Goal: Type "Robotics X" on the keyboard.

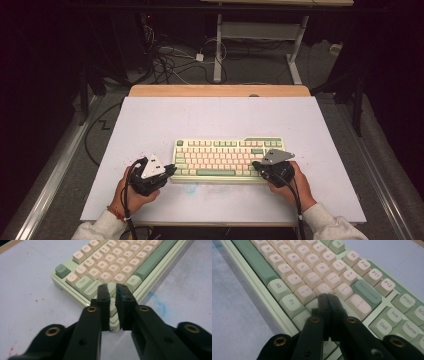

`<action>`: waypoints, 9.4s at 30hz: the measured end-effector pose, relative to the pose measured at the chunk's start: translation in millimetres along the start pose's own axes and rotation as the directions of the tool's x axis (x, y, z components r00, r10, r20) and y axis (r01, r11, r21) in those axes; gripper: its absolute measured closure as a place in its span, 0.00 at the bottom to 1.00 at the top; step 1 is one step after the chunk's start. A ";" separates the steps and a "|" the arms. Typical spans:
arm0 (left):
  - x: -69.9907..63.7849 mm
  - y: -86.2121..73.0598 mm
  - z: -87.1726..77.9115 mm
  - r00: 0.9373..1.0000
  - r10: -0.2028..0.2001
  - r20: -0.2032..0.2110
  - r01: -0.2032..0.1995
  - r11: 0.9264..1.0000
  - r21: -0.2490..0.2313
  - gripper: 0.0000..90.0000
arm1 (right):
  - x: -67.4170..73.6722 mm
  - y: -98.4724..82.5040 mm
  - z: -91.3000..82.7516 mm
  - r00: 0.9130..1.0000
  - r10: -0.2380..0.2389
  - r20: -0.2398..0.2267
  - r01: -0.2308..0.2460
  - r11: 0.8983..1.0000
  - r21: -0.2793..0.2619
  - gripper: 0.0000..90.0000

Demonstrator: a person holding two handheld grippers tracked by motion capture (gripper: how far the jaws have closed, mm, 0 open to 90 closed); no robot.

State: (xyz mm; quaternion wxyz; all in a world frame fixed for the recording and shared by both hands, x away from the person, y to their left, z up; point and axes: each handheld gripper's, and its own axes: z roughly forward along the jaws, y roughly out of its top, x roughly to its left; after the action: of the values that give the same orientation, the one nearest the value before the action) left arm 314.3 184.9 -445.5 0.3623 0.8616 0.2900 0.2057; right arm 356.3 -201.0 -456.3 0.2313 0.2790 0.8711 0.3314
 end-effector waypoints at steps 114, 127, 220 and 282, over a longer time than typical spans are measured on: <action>-12.6 67.4 54.1 0.992 0.128 -0.009 -0.128 0.991 0.030 0.65 | -5.6 7.4 -18.4 1.000 0.030 0.001 -0.029 0.996 -0.080 1.00; -18.3 68.8 53.2 0.986 0.160 -0.044 -0.159 0.987 0.027 0.53 | -11.2 10.2 -27.7 0.997 0.068 0.035 -0.063 0.990 -0.128 0.79; -36.4 43.4 11.4 0.962 0.226 -0.156 -0.239 0.969 -0.067 0.18 | 5.9 0.2 -64.7 0.976 -0.008 0.217 0.042 0.987 -0.152 0.22; -14.2 -33.4 -8.1 0.973 0.127 -0.192 -0.121 0.992 0.043 0.18 | -16.1 -59.9 -95.7 0.951 0.069 0.302 -0.042 0.995 -0.094 0.22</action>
State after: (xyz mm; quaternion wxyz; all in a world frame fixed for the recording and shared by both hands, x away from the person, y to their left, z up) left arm 287.4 198.8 -467.0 0.3055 0.8593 0.2728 0.3064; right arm 292.0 -291.7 -430.6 0.3655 0.3408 0.8017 0.3280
